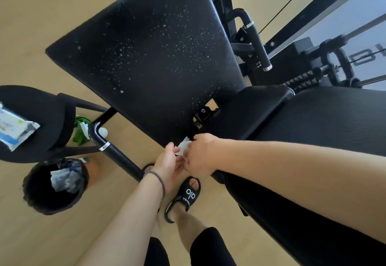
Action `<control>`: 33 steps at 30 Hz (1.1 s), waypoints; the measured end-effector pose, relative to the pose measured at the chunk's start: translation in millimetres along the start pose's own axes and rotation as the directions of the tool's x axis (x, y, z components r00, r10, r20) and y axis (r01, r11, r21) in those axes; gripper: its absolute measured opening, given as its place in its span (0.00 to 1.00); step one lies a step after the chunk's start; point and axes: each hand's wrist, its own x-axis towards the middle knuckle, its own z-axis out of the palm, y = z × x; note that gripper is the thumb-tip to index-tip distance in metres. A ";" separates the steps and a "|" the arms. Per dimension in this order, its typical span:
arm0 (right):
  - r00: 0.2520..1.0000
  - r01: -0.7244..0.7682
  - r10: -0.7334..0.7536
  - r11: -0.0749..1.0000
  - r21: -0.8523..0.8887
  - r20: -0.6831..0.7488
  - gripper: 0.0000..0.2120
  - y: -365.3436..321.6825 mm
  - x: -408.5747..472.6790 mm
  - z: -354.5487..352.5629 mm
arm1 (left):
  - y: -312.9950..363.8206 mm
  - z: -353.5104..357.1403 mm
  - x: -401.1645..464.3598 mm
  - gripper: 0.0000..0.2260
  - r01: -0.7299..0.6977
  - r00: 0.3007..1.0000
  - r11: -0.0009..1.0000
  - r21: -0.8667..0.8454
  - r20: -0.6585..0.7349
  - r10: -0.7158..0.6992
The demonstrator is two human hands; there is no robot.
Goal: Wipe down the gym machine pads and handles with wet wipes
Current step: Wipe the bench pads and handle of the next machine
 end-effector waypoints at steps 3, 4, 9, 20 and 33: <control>0.999 -0.019 0.022 0.997 -0.077 0.039 0.20 -13.1 -30.1 -1.1 | 10.0 7.9 -3.6 0.22 0.002 1.000 0.995 0.097 0.001 -0.002; 1.000 -0.024 0.025 0.997 -0.067 0.014 0.19 -15.8 -41.9 -0.6 | 13.6 11.5 -4.6 0.22 -0.007 1.000 0.995 0.096 0.001 0.007; 0.999 0.003 -0.005 0.999 -0.045 -0.035 0.20 -3.1 -81.3 1.8 | 19.8 28.9 -4.8 0.21 -0.015 1.000 0.996 0.086 -0.021 0.016; 0.897 -0.436 0.437 0.839 0.325 0.074 0.28 153.2 10.0 28.7 | 14.5 55.5 27.4 0.28 0.031 0.997 0.977 0.210 -0.078 -0.015; 0.708 -0.660 0.665 0.503 0.557 0.238 0.28 192.5 -92.0 17.6 | 5.8 73.7 38.7 0.22 0.029 0.965 0.792 0.610 -0.224 0.137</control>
